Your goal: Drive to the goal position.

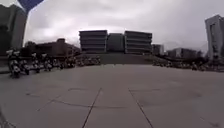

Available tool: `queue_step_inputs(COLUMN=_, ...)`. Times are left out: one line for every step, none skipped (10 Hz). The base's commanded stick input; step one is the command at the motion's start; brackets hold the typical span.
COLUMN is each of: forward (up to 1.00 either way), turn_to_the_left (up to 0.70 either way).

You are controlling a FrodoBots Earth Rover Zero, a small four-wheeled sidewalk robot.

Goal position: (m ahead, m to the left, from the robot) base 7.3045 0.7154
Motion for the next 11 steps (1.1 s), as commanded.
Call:
queue_step_inputs(forward=0.70, turn_to_the_left=0.00)
queue_step_inputs(forward=0.70, turn_to_the_left=0.00)
queue_step_inputs(forward=0.70, turn_to_the_left=0.00)
queue_step_inputs(forward=0.70, turn_to_the_left=0.00)
queue_step_inputs(forward=0.70, turn_to_the_left=-0.08)
queue_step_inputs(forward=0.70, turn_to_the_left=-0.14)
queue_step_inputs(forward=0.70, turn_to_the_left=-0.14)
queue_step_inputs(forward=0.70, turn_to_the_left=-0.14)
queue_step_inputs(forward=0.70, turn_to_the_left=-0.14)
queue_step_inputs(forward=0.70, turn_to_the_left=-0.07)
queue_step_inputs(forward=0.70, turn_to_the_left=0.00)
